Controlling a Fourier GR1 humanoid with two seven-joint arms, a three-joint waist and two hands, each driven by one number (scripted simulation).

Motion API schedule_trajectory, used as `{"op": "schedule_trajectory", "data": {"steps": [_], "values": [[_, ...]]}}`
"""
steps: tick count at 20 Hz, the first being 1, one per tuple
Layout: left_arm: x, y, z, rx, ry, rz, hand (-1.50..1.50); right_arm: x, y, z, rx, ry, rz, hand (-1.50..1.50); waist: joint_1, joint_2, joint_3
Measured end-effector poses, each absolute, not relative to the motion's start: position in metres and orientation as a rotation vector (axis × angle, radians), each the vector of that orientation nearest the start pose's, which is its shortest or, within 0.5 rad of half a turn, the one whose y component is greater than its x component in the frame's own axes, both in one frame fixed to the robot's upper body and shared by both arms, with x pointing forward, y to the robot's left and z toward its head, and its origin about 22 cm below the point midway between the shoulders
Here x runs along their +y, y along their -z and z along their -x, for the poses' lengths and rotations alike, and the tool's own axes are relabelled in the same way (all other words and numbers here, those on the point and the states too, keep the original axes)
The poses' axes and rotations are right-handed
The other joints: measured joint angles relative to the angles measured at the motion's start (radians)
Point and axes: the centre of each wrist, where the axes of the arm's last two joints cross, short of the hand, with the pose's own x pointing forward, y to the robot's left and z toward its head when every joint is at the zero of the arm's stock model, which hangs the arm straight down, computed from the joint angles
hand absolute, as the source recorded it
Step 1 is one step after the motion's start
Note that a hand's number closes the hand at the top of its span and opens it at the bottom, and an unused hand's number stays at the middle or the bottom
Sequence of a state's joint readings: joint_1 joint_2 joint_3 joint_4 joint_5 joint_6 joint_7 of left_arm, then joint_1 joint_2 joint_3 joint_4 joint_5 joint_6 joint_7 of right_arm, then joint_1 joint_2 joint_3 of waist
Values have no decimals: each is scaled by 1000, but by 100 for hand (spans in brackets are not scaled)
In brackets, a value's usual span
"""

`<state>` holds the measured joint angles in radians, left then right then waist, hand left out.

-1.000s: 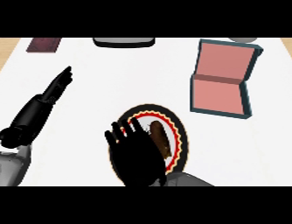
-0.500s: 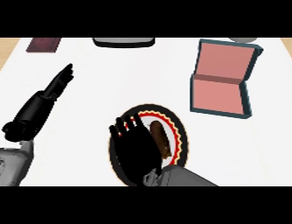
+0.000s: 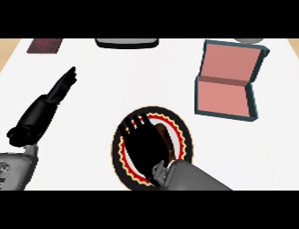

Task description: Pick the tomato from the plate and place it in the cardboard box

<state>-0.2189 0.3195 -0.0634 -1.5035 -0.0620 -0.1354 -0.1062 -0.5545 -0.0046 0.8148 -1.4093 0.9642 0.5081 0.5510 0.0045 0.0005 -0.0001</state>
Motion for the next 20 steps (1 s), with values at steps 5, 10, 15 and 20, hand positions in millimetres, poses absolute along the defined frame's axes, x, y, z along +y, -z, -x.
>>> {"op": "schedule_trajectory", "data": {"steps": [5, 10, 15, 20], "values": [[270, -63, -288, -1755, 529, -91, 0, -4, -45, -244, -1192, -1865, 673, -150, 2, -1, 0], [265, -66, -295, -1748, 531, -88, 0, -2, -38, -253, -1154, -1862, 726, -150, 2, 0, 0], [268, -66, -290, -1740, 532, -95, 0, -8, -23, -258, -1146, -1851, 724, -150, 1, 0, 0], [270, -66, -292, -1746, 528, -96, 0, -9, -12, -266, -1155, -1880, 687, 150, 4, 0, 0]]}}
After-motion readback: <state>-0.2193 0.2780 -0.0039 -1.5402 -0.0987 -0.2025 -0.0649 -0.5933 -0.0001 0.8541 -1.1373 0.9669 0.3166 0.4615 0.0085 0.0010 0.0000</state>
